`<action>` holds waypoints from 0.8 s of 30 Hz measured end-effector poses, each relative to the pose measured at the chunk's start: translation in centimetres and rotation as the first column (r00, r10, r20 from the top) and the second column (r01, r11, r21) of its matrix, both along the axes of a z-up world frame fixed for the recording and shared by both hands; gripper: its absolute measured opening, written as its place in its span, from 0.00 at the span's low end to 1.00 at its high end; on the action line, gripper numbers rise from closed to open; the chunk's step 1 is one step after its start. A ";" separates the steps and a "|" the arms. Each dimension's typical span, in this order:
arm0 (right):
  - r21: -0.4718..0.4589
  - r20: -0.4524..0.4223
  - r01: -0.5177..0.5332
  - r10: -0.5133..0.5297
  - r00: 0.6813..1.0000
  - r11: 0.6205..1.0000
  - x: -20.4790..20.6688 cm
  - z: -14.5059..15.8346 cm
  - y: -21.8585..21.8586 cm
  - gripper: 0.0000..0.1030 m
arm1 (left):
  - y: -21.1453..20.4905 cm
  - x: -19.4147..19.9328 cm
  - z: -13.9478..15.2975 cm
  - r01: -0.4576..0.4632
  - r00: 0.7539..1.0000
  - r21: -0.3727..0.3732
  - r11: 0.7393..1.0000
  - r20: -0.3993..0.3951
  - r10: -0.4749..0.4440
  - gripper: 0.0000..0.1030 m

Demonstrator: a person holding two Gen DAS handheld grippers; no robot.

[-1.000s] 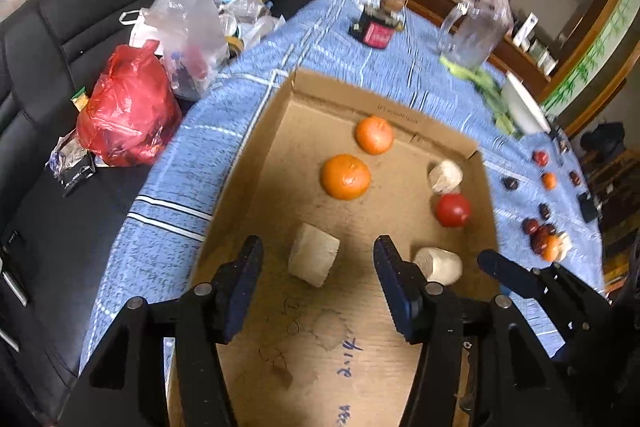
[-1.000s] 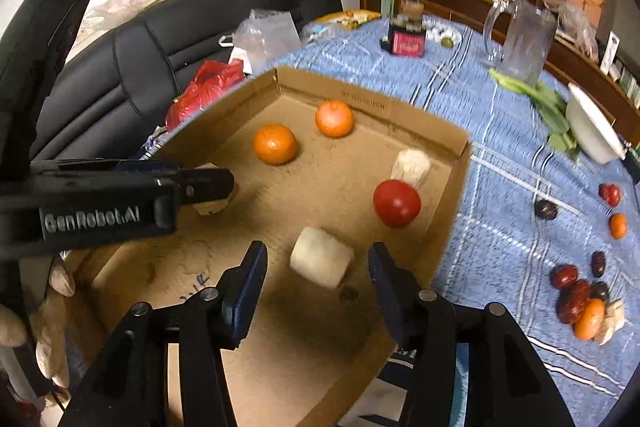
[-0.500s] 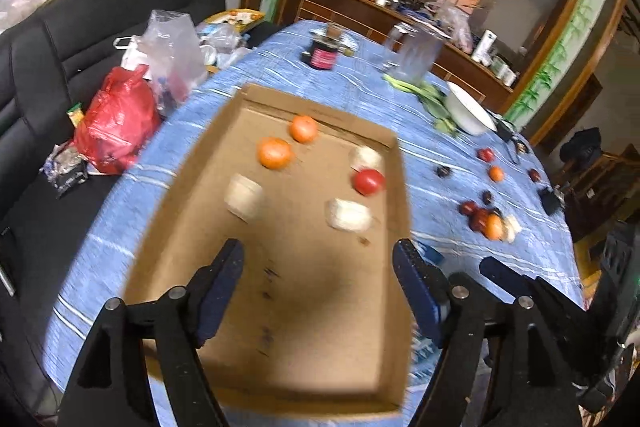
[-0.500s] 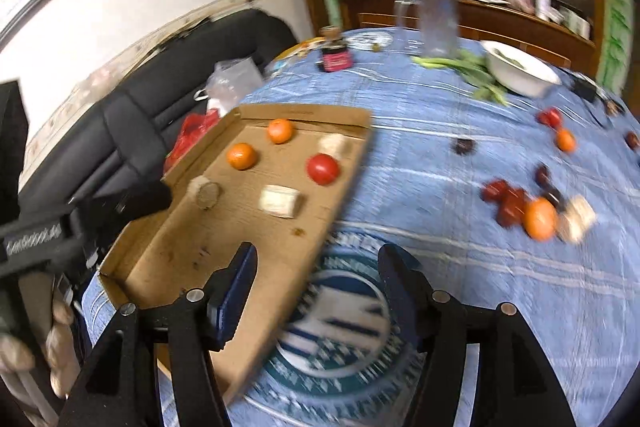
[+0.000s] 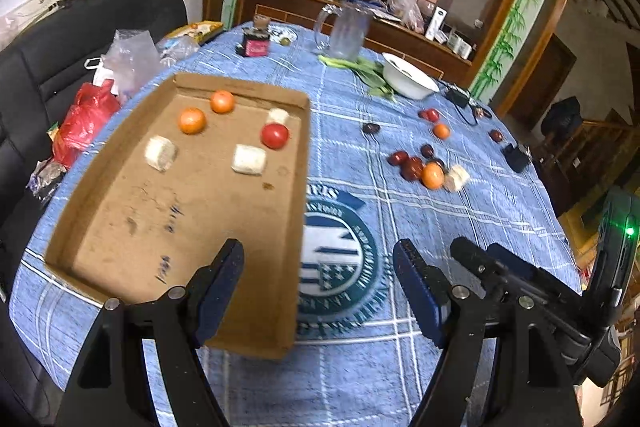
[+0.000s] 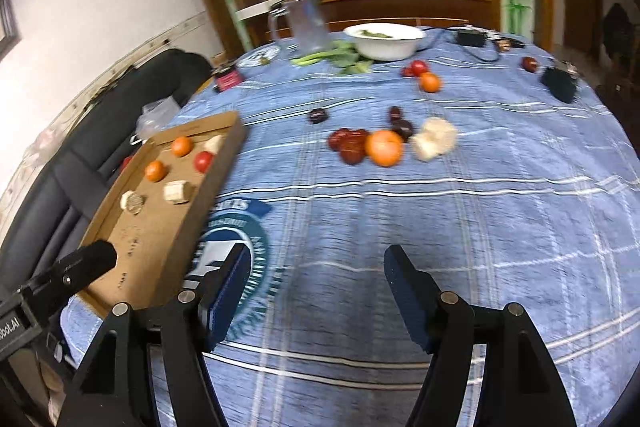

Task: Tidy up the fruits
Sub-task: 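Withdraw both grippers from the tray back over the table, then grasp an orange with the left gripper while the right gripper grasps a beige cube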

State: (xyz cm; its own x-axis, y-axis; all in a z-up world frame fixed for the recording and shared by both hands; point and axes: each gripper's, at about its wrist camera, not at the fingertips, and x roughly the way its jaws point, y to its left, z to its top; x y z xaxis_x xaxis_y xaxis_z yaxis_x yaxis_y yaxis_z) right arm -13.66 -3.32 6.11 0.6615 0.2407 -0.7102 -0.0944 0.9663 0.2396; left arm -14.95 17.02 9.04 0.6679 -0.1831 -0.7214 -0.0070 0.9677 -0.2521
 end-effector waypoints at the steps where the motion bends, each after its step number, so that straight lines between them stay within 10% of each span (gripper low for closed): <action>1: 0.003 0.002 0.007 -0.007 1.000 1.000 -0.2 0.0 -0.4 0.75 | -0.3 -0.1 -0.1 0.004 1.000 0.001 1.000 -0.004 -0.004 0.74; 24: 0.046 -0.061 0.085 -0.082 0.995 0.995 2.7 -1.0 -6.6 0.77 | -4.8 2.4 -3.0 0.099 0.993 0.009 0.995 -0.061 -0.098 0.74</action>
